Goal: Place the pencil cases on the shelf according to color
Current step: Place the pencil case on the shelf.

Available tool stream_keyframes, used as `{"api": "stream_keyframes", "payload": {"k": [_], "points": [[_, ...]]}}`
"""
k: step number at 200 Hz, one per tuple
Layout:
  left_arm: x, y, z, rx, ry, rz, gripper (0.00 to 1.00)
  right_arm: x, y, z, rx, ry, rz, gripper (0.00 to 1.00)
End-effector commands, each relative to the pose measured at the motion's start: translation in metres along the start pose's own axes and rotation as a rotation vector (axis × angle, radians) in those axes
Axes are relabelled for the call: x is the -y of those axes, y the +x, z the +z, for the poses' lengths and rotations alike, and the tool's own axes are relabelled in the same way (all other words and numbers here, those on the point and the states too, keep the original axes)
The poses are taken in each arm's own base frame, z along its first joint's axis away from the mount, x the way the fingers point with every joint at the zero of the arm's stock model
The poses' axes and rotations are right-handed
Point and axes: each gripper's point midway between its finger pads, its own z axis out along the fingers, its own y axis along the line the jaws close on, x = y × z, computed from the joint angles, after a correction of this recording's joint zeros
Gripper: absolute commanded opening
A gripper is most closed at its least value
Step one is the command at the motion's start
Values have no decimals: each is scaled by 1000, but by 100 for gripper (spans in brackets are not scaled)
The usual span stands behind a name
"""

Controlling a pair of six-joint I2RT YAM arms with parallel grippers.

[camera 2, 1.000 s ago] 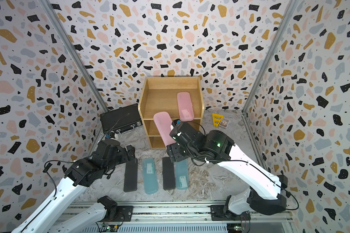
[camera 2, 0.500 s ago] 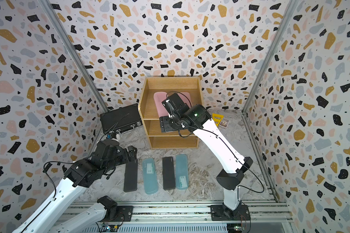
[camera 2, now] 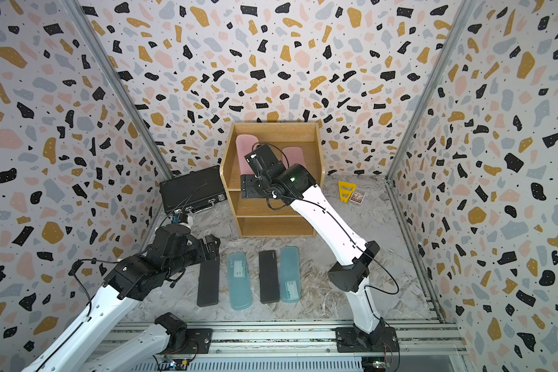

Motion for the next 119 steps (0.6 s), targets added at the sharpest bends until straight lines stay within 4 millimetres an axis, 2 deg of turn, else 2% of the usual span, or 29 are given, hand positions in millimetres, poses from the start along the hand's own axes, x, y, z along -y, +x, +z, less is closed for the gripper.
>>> {"api": "stream_keyframes", "payload": {"k": [1,18,42,60,119], "points": [[6,-1,2,8,37,9,100,8,-19,-5,75,34,34,32],[6,0,2,4,45,12,100,9,-23,-3,86,34,39,38],[6,1,2,3,47,20,100,15,-26,-3,105,61,38,55],[7,1,2,0,52,25,100,17,-28,-1,111,67,41,65],[8,-4,-5,12,58,32,100,11,-32,1,123,38,44,77]]}}
